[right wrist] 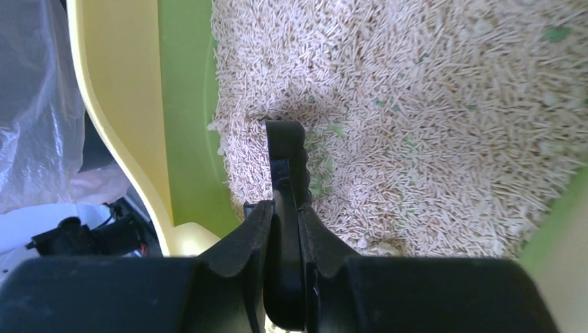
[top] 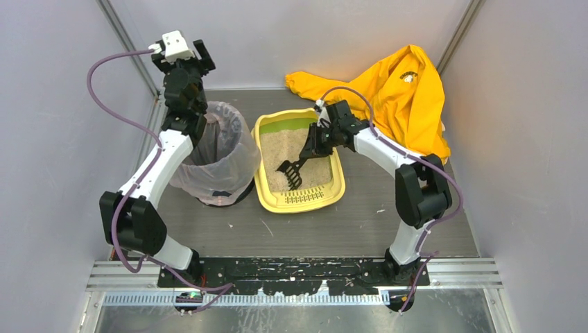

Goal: Clean the litter box

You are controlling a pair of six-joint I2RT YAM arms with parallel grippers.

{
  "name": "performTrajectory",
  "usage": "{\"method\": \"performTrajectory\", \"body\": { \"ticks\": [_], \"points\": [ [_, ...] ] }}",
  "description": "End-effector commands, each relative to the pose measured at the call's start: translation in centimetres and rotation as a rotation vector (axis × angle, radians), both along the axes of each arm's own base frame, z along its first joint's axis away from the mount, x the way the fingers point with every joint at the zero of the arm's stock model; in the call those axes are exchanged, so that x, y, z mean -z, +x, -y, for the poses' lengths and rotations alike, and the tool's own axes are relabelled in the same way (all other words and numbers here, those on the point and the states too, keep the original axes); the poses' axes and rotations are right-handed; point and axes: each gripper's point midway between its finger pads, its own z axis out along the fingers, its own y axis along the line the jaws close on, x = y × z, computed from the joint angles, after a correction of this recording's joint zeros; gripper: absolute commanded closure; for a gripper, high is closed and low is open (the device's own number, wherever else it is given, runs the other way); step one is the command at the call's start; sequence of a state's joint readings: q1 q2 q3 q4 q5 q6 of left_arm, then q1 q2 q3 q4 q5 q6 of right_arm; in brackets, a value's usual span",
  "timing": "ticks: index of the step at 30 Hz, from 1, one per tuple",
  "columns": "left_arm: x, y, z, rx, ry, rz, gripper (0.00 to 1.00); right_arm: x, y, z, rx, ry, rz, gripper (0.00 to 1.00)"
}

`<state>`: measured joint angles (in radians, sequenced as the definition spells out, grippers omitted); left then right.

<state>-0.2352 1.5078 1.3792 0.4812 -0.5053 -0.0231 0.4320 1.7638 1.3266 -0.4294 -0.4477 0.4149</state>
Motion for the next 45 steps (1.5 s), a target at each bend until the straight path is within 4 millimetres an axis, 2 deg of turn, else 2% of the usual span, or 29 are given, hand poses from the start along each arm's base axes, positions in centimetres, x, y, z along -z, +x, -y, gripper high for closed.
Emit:
{"method": "performTrajectory", "body": {
  "ticks": [1,10,17,22,27,45],
  "points": [
    [-3.5,-0.5,-0.4,-0.008,-0.038,0.105,0.23,3.8,-4.2,-0.6,-0.115,-0.009,-0.197,0.99],
    [-3.2,-0.2,-0.6,-0.021,-0.014,0.11,0.24,4.7,-3.8,-2.3,-0.07,0.082,-0.284,0.99],
    [-3.1,-0.1,-0.9,-0.026,-0.022,0.119,0.24,2.6,-3.9,-3.6,-0.06,0.2,-0.291,0.99],
    [-2.5,-0.4,-0.7,-0.01,-0.04,0.112,0.25,1.8,-3.5,-2.8,-0.036,0.213,-0.266,0.99],
    [-2.9,-0.6,-0.3,0.004,-0.005,0.115,0.26,1.1,-2.6,-1.9,-0.011,0.23,-0.244,0.99],
    [-2.6,-0.5,0.2,0.016,0.045,0.102,0.27,-1.1,3.3,2.0,0.126,0.259,-0.137,0.99]
  ]
}}
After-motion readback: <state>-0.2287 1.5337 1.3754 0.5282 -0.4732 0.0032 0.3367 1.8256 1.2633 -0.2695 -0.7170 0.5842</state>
